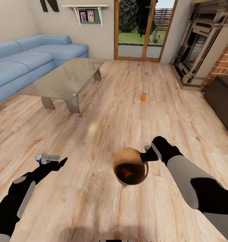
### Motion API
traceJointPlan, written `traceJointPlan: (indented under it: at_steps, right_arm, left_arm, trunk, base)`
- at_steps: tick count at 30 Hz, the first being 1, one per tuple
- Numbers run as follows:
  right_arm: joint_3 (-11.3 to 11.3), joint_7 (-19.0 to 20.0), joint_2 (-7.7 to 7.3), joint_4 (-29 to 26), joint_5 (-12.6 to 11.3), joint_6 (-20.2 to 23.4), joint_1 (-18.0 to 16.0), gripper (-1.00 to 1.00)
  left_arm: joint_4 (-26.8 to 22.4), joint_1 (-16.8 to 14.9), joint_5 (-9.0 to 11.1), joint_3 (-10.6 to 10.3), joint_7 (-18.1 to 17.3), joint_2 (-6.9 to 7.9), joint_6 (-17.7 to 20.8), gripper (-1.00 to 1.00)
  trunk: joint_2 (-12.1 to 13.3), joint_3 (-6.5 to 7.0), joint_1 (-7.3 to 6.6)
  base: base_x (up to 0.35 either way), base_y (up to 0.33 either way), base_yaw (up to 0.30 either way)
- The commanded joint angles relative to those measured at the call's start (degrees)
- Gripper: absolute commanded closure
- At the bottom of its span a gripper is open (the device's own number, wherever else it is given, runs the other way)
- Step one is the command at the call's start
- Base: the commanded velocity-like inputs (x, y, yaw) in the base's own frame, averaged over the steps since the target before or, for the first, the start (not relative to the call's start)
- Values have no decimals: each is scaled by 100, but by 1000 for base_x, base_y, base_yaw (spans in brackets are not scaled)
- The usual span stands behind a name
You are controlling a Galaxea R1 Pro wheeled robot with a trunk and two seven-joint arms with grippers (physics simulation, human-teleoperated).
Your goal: Put the three can of soda from the living room inside the tash can in the kitchen.
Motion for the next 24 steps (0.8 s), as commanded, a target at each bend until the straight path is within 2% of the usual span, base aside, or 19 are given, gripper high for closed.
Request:
traceJointPlan:
  at_steps: [1, 6, 9, 15, 24]
  right_arm:
    - [-82, 185, -149, 302, -188, 18, -60, 100]
    - [-140, 480, -474, 1234, -163, 18, -496, 100]
    - [-146, 558, -576, 1626, -143, 18, -695, 100]
    - [-143, 577, -601, 1718, -126, 18, -757, 100]
    - [-64, 577, -605, 1693, -106, 18, -766, 100]
  left_arm:
    - [1, -1, -2, -1, 0, -1, -1, -100]
    - [11, -1, 0, -1, -1, -1, -1, -100]
    - [16, -1, -4, -1, 0, -1, -3, -100]
    - [16, -1, -12, 2, 51, -1, 4, -100]
    - [36, -1, -25, 8, 151, -1, 86, -100]
  trunk:
    - [0, -5, -1]
    - [0, -34, -1]
    - [0, -41, -1]
    - [0, -43, -1]
    - [361, 118, -198]
  base:
    - [0, 320, -183]
    - [0, 320, -159]
    - [0, 254, -57]
    - [0, 56, -10]
    - [0, 6, -1]
